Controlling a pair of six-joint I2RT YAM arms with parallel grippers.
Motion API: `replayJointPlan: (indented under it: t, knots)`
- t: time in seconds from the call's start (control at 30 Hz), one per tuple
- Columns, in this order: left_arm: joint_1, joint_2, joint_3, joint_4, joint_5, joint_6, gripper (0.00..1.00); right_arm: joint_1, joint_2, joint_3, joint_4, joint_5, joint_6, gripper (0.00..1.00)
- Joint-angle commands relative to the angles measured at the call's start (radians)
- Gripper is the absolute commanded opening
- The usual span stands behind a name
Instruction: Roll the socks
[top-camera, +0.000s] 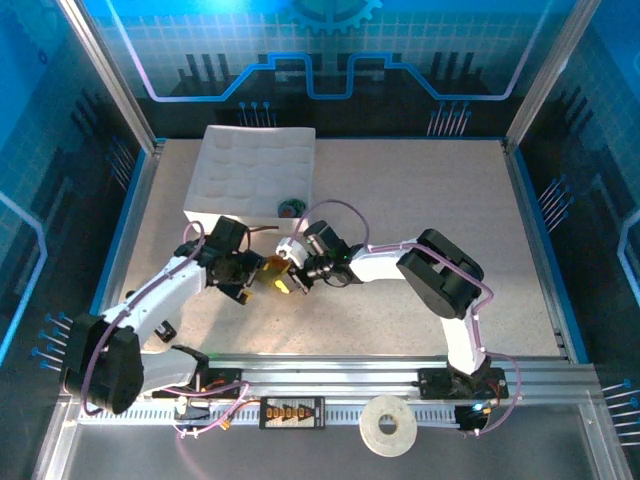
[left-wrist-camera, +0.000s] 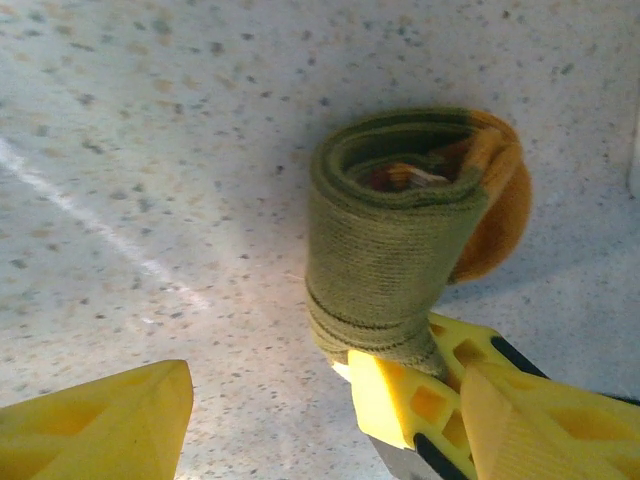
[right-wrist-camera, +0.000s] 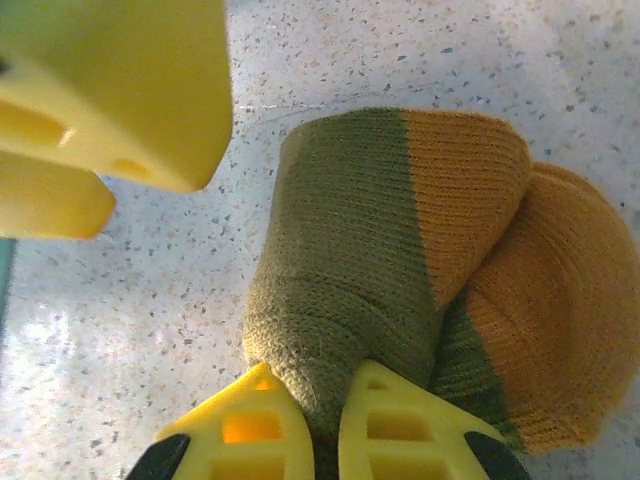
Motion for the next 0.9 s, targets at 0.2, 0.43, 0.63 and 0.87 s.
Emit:
replayJointPlan:
  t: [0.2,0.43,0.63,0.87]
  knots:
    - [-0.027,0.181,0.019,0.155,0.021,0.044,0.71,-0.063,0.125,-0.025,-0.219,-0.090,0.179,0.00]
    - [-0.049,0.257,0.036,0.027,-0.075,0.010,0.58,-0.080,0.162,0.001,-0.239,-0.129,0.252,0.00]
    - [-0.048,0.390,0.093,-0.116,-0.096,-0.020,0.35,-0.045,0.099,-0.038,-0.229,-0.072,0.163,0.07]
    - [-0.052,0.430,0.092,-0.234,-0.052,-0.046,0.17,0.078,-0.149,-0.198,-0.091,0.287,-0.109,0.40]
